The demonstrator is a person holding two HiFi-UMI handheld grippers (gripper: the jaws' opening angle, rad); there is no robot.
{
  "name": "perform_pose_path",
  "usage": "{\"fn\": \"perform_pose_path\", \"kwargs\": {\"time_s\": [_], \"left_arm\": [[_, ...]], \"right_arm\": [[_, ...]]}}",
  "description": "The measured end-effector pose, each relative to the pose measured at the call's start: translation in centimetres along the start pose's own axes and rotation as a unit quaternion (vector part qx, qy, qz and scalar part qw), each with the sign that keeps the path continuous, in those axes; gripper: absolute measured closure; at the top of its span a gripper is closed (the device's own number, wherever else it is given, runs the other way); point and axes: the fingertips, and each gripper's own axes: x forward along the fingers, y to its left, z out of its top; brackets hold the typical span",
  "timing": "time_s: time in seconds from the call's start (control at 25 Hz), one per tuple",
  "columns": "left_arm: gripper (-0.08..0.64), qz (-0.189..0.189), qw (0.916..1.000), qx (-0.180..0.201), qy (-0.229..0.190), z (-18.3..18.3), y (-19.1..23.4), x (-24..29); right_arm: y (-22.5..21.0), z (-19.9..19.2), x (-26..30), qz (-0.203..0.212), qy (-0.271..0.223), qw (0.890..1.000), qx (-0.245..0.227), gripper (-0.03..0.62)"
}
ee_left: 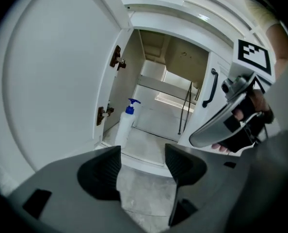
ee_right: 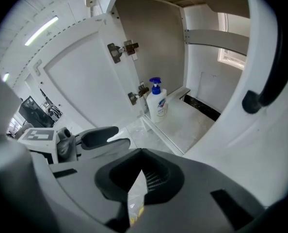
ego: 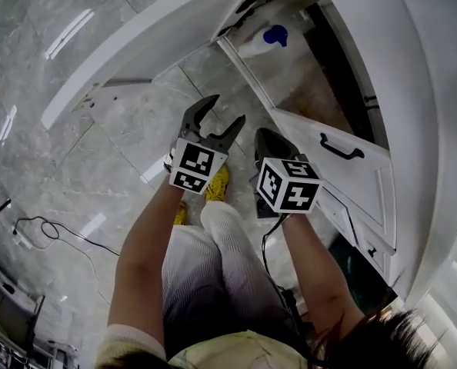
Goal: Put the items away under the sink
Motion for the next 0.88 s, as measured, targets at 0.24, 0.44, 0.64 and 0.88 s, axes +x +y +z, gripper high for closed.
{"fn": "perform_pose_path", "kwargs": {"time_s": [0.24,0.44,0.64,0.88], "left_arm": [[0.255,-0.007,0.9997,-0.022,0.007,1.9,-1.3,-2.8],[0.255,-0.014,0.9989,-0.040,0.020,3.0,-2.3,-5.3],[0.255,-0.025,0.9969,-0.066,0.034,4.1,-3.7,-8.0],[0.267,-0.012,0.9970,-0.052,0.055,6.0,-4.9,-10.8]], "right_arm": [[0.6,1.3,-2.2,-0.003,-0.008,1.000,0.004,0.568],[0.8,2.0,-4.0,-0.003,-0.018,1.000,0.018,0.568],[0.8,2.5,-6.0,-0.006,-0.030,0.999,0.039,0.568],[1.4,3.6,-8.4,-0.007,-0.047,0.998,0.051,0.568]]}}
